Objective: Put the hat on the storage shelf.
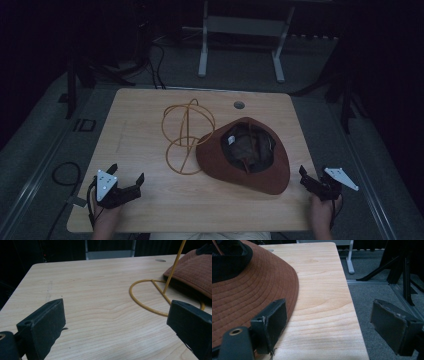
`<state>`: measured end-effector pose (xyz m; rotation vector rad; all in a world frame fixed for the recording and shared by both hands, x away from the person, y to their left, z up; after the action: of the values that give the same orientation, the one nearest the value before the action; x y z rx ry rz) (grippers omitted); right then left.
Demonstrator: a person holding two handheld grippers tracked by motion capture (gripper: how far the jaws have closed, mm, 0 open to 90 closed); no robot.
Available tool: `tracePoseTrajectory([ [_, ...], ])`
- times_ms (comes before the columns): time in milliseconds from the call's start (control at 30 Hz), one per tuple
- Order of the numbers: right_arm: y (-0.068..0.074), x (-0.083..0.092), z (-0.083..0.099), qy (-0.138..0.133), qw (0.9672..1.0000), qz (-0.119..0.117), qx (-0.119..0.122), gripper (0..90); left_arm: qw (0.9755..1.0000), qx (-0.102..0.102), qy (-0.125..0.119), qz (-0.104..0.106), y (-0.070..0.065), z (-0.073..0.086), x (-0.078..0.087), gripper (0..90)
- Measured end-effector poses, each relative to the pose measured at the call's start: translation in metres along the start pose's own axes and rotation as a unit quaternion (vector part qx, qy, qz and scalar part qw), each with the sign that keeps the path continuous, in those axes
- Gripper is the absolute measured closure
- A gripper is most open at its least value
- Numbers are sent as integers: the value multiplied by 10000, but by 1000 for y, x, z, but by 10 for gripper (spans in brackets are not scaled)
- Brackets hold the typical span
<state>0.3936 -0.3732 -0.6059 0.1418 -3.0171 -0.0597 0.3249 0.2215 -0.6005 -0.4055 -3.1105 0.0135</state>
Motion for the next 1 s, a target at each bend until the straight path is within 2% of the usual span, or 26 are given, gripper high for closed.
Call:
tracePoseTrajectory([
  [167,4,1,1,34,9999,-145,-59,139,9998,67,-101,-143,4,-2,-1,26],
  [200,5,2,1,63,9998,-189,-90,139,9997,171,-109,-123,5,-2,0,26],
  [233,5,2,1,63,9998,-189,-90,139,9997,171,-109,-123,5,-2,0,26],
  [333,12,4,-1,101,9991,-346,-217,139,9999,5,-36,-99,3,0,-1,26],
  [367,14,6,-3,100,9989,-386,-244,139,10000,9,-30,-66,2,0,-1,26],
  [500,28,14,-12,131,9976,-600,-309,140,9997,192,-98,79,-5,-3,-2,26],
  [533,33,15,-15,134,9974,-655,-271,142,9996,231,-109,115,-7,-3,-2,26],
  [567,41,16,-19,250,9968,-751,-76,146,9993,327,-50,175,-10,-3,-1,26],
  [600,41,16,-19,250,9968,-751,-76,146,9991,384,-32,195,-11,-3,-1,26],
  [667,51,16,-27,295,9958,-860,119,146,9986,465,-50,251,-14,-4,-1,26],
  [767,55,16,-29,319,9951,-919,156,146,9981,538,-51,306,-16,-5,0,27],
  [800,63,17,-40,251,9945,-983,276,146,9979,569,-2,302,-18,-4,0,26],
  [833,65,17,-43,257,9941,-999,347,145,9975,612,77,333,-19,-2,-1,26],
  [933,69,17,-50,266,9936,-1027,374,145,9970,655,158,376,-21,0,-1,26],
  [1000,74,17,-64,242,9929,-1134,252,137,9970,602,245,424,-24,1,-1,26],
])
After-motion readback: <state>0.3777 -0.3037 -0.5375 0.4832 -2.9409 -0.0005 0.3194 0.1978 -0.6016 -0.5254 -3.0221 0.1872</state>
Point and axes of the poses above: each handheld gripper's, and its own axes: x roughly backward along the jaws, z roughly out of its underside, y roughly to its left, the point moved 10 cm from there along -x, roughly forward along the jaws, and after that the axes turned 15 degrees about -y, right-handed, at the moved point
